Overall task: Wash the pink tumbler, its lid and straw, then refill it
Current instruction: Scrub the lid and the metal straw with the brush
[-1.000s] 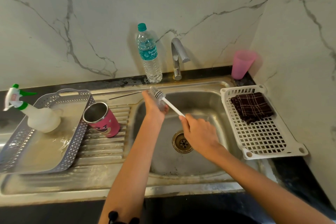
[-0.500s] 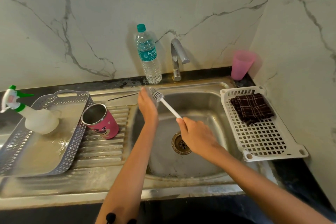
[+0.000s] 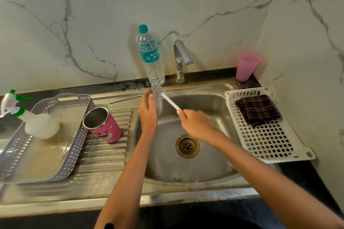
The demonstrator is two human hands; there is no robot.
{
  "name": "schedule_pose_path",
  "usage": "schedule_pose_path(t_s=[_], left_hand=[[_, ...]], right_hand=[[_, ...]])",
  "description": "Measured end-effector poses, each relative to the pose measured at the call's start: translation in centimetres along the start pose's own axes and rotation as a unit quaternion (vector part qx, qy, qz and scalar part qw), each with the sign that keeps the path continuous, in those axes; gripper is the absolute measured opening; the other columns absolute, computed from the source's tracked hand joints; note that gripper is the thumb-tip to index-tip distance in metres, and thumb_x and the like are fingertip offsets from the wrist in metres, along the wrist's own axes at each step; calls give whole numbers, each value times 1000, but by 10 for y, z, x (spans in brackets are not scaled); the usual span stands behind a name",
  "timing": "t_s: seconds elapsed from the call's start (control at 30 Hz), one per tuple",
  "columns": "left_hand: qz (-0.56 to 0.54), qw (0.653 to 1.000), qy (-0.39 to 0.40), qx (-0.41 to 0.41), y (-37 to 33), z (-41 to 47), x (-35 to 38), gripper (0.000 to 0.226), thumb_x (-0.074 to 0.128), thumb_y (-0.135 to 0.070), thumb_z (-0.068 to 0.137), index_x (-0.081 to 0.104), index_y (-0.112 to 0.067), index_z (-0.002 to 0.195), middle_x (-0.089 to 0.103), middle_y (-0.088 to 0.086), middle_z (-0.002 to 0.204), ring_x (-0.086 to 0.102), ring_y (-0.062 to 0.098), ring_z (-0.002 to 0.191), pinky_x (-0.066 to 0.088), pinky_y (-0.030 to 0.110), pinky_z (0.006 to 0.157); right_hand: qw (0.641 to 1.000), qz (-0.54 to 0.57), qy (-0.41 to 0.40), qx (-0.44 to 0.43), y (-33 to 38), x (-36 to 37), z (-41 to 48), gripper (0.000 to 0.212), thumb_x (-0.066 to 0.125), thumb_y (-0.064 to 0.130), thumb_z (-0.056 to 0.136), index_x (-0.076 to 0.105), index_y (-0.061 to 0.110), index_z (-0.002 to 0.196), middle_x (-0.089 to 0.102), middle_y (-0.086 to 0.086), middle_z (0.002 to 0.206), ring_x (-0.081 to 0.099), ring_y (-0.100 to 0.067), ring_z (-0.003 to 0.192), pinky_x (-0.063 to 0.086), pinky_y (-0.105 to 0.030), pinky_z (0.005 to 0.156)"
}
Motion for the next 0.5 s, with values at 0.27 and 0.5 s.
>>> schedule_pose_path(t_s=[0.27,0.5], left_hand=[[1,998,53,28,-17,-4,-2,33,36,-22,107,39,-13,139,54,-7,107,56,-10,83,45,4,67],[-150,981,89,-84,6,-10,12,46,42,-49,98,57,-13,122,66,13,115,67,21,98,54,37,79]], right_hand=[[1000,-3,-7,-11,-8,-4,-13,44,23,45,103,41,22,70,50,-1,69,47,-21,67,36,-34,62],[1000,12,-1,0,-11,-12,-2,44,24,45,103,42,24,70,54,-3,74,49,-18,65,35,-32,56]])
Point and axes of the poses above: each hand's wrist, its own z-axis towards the middle knuckle, its own x-axis out of the palm, y = z × x, the point moved 9 cm from there along z, towards the middle knuckle
